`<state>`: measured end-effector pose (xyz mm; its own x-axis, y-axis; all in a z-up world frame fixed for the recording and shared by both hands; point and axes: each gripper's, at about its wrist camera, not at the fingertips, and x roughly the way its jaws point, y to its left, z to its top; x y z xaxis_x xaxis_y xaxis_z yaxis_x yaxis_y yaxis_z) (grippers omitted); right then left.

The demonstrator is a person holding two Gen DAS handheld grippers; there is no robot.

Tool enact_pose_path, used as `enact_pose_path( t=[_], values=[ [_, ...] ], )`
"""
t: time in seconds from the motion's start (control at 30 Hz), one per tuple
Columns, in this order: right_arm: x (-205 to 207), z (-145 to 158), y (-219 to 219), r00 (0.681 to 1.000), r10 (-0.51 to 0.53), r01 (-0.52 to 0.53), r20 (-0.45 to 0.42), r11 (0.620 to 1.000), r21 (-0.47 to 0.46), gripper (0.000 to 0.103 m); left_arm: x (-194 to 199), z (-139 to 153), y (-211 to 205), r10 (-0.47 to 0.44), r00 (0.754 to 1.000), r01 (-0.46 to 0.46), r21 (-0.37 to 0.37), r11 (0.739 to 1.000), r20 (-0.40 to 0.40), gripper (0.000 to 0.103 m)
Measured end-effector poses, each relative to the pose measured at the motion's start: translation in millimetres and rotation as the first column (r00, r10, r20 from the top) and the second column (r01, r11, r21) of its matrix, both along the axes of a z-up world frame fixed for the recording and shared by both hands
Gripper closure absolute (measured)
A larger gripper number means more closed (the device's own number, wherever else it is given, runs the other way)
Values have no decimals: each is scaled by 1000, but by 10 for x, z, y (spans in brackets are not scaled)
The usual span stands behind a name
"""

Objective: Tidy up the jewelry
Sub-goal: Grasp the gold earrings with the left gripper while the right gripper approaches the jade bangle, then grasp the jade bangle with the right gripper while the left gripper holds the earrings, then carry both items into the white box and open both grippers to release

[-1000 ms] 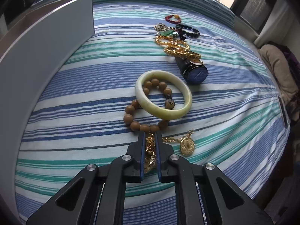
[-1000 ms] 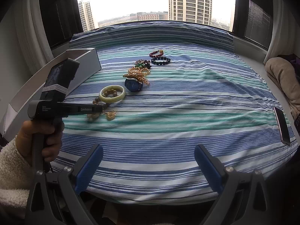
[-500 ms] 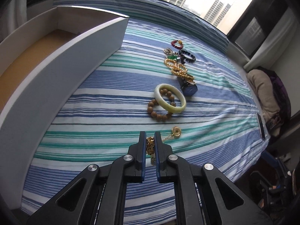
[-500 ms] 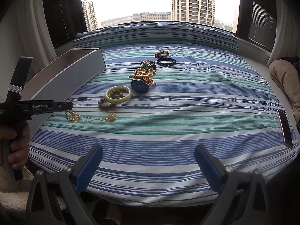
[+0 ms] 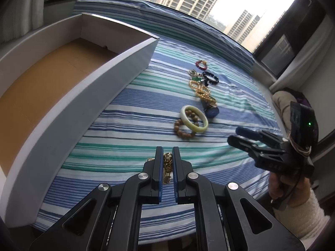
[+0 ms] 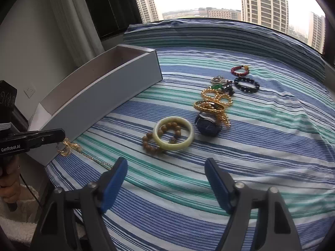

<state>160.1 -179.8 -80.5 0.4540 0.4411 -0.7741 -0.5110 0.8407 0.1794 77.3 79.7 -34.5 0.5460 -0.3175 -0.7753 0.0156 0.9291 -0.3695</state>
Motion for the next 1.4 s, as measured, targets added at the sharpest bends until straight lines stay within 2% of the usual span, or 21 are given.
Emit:
enact_pose_path(
  t=[0.03,0.07,0.13,0.2,0.27,0.43,0.47,0.5,0.63,0.8,0.93,1.07,1.2,1.3,1.4],
  values=[
    [107,-62,108,999,37,-37,-19,999,-7,54,-10,-9,18,7,1000,-7,0,1000,0,97],
    [180,-115,228,997,73,-73,-19,997,-33,56,-15,-19,29,13,1000,-13,-1,1000,0,97],
    [302,-218,469,990,142,-143,-17,986,-85,58,-26,-31,44,18,1000,-18,-6,1000,-2,97],
    [435,-346,627,983,175,-181,-56,977,-114,61,-33,-32,52,18,1000,-18,-7,1000,-2,97],
    [552,-483,714,980,181,-192,-80,969,-157,68,-34,-22,49,13,1000,-13,-10,1000,2,97],
    [732,-612,876,969,187,-215,-158,960,-180,71,16,5,-21,-14,1000,14,-17,1000,7,97],
    [755,-587,882,968,185,-213,-168,963,-165,83,33,17,-37,-20,1000,20,-18,1000,9,97],
    [770,-555,890,969,179,-208,-169,963,-169,91,48,36,-52,-27,1000,27,-21,999,11,97],
    [726,-257,860,972,172,-192,-163,974,-120,92,97,190,-67,-41,999,42,-43,998,26,97],
    [551,175,684,981,151,-151,-123,988,11,92,17,561,13,-39,996,44,-59,997,79,97],
    [410,576,775,978,198,-194,-68,979,70,92,-110,936,221,7,991,-3,-37,999,131,97],
    [309,976,1052,963,270,-267,-8,957,112,92,-242,1302,587,95,978,-95,-7,995,185,97],
    [250,1264,1491,937,348,-350,39,925,147,92,-334,1521,1005,195,952,-211,44,976,234,97],
    [218,1381,1872,912,404,-409,67,898,161,92,-362,1525,1294,262,934,-284,59,957,242,97],
    [218,1384,2284,886,456,-463,83,873,155,92,-340,1332,1537,331,915,-360,95,928,231,97]
  ],
)
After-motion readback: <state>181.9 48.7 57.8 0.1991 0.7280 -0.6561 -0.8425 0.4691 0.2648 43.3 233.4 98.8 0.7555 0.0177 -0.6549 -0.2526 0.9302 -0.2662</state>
